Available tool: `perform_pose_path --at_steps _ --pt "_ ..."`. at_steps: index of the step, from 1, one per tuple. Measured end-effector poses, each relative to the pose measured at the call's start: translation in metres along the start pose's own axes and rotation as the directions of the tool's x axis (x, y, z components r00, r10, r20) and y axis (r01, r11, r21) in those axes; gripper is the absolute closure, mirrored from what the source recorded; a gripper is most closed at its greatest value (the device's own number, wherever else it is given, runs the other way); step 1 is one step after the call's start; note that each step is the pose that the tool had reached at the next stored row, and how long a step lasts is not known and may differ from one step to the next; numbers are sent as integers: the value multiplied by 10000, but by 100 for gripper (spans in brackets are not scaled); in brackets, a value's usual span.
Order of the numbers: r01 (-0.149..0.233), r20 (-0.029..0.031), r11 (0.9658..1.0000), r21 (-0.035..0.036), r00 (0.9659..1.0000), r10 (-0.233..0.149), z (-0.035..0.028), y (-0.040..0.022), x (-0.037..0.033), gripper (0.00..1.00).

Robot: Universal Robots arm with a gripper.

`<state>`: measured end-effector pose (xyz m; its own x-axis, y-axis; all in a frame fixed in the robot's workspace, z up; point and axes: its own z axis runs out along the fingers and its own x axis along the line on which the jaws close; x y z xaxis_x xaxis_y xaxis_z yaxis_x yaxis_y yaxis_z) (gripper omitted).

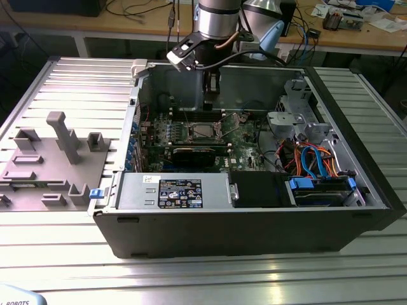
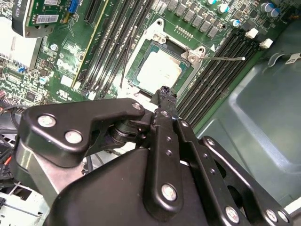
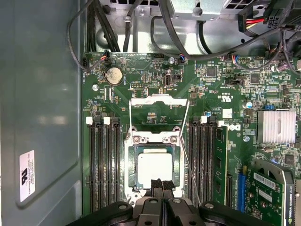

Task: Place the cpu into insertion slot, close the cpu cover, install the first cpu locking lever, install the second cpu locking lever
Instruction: 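Close the cpu cover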

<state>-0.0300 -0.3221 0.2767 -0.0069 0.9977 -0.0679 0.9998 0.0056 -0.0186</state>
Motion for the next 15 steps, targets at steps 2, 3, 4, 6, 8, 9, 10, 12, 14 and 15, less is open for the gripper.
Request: perform_pose_path --at_steps 2,3,4,6,8,9,10,12,14,15 --pt "0 1 10000 1 10000 0 -1 0 0 89" --pt "0 1 10000 0 10000 0 -1 1 0 89" --pt "0 2 10000 0 10000 0 -1 1 0 89" --pt "2 9 10000 1 10000 -2 -1 8 -1 89" --pt "0 14 10000 0 10000 0 -1 14 0 89" --pt "0 19 10000 1 10000 0 -1 23 0 89" --pt "-1 24 10000 0 10000 1 -1 37 0 89" --pt "-1 26 10000 0 10000 1 -2 68 -1 89" --pt "0 26 10000 1 10000 0 -2 88 -1 89" --pt "0 26 10000 0 10000 0 -2 96 -1 89"
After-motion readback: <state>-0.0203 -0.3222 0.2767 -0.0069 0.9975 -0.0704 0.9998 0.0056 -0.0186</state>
